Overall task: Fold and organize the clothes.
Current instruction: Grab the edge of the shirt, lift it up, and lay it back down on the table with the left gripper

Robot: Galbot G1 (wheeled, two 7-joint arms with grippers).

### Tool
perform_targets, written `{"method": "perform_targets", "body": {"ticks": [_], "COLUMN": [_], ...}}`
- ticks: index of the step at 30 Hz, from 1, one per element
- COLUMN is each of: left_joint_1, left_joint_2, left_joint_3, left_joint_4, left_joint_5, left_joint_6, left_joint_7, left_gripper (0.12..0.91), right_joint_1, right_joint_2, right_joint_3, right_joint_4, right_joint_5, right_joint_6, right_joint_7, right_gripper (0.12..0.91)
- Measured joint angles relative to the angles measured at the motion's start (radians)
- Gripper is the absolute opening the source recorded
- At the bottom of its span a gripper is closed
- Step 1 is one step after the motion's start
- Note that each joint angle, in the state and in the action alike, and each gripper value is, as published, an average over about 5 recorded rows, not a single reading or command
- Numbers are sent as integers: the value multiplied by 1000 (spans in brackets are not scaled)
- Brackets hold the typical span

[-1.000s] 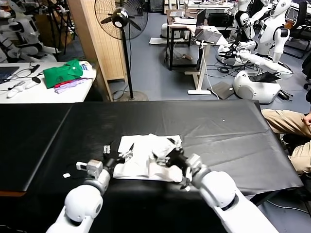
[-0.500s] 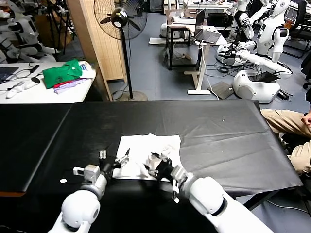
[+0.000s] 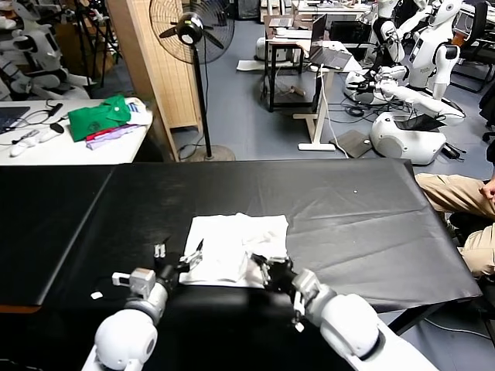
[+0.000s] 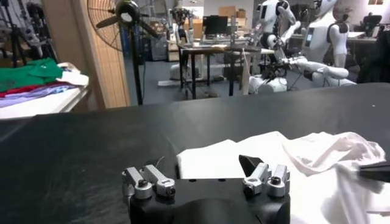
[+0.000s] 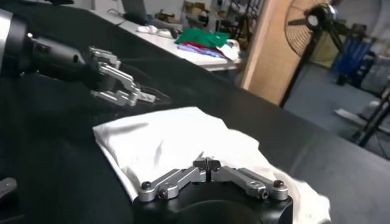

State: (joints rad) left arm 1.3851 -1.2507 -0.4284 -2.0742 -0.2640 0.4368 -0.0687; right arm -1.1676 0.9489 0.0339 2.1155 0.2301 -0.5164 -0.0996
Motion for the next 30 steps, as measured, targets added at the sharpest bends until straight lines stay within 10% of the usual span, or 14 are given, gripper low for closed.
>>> {"method": "perform_targets", "body": {"ticks": [6, 18, 30], "left_joint_1": [5, 4, 46], "left_joint_2": [1, 11, 4], "left_joint_3": [-12, -36, -58], "left_joint_4": [-2, -2, -23], "left_joint_5": [-1, -12, 4], "left_joint_6": [-2, -3, -5], "left_joint_7": [0, 0, 0], "left_gripper": [798, 798, 798], "right_joint_1": [-127, -195, 173], "right_joint_2": [-36, -20, 128], "right_joint_3": [78, 195, -57], "right_joint_4": [81, 193, -175], "right_joint_5": [1, 17, -147], "right_joint_6": [-19, -16, 28], "right_joint_7": [38, 94, 5], "right_gripper": [185, 771, 798]}}
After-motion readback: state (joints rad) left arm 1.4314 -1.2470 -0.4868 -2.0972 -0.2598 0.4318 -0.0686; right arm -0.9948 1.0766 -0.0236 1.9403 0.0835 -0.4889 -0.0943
